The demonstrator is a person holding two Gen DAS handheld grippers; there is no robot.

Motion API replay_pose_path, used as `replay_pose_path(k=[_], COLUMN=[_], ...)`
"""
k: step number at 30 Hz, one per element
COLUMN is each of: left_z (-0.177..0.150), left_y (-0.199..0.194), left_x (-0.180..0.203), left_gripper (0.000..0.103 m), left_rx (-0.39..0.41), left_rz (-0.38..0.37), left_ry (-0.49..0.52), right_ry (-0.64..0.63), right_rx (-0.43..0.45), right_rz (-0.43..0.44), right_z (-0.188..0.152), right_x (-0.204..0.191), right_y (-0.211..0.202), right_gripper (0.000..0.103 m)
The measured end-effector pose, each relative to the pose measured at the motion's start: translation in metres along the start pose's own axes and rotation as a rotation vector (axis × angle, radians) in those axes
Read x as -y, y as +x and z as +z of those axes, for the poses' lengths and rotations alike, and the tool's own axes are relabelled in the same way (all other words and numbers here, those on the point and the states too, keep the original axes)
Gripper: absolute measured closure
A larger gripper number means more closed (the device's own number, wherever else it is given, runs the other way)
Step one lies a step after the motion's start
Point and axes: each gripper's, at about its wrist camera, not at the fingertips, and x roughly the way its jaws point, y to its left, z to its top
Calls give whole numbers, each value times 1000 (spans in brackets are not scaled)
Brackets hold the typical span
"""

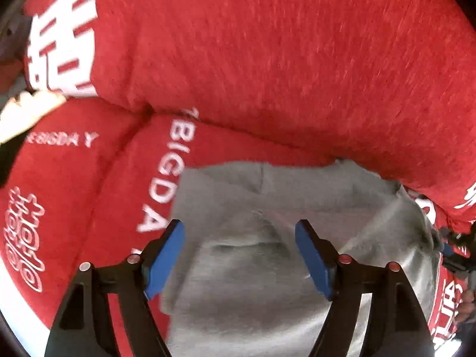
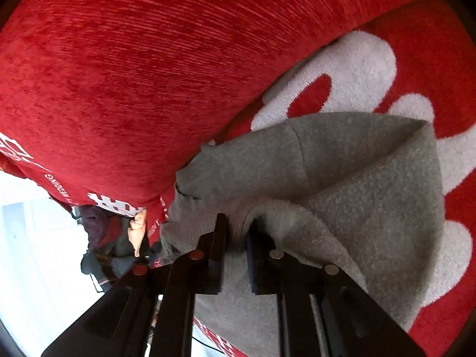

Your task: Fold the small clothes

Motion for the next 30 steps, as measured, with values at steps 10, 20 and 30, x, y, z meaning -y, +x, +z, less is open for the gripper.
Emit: replay_pose_path(k=[10,20,30], left_z=[-33,12,18], left_y=[14,65,34], left_x=[24,30,4], left_gripper=[26,26,26], left_rx=[-154,-80,-64], left_rz=[-88,28,120], left_ry=[116,-6,61], right_ry=[-164,-271,-99], right_rx=[-33,-12,236], right_rz=[-38,-212,-295], right_z=[-24,-3,29], right_x=[-32,-39,-16], right_y=[-23,30,-23], right_gripper=[61,61,37])
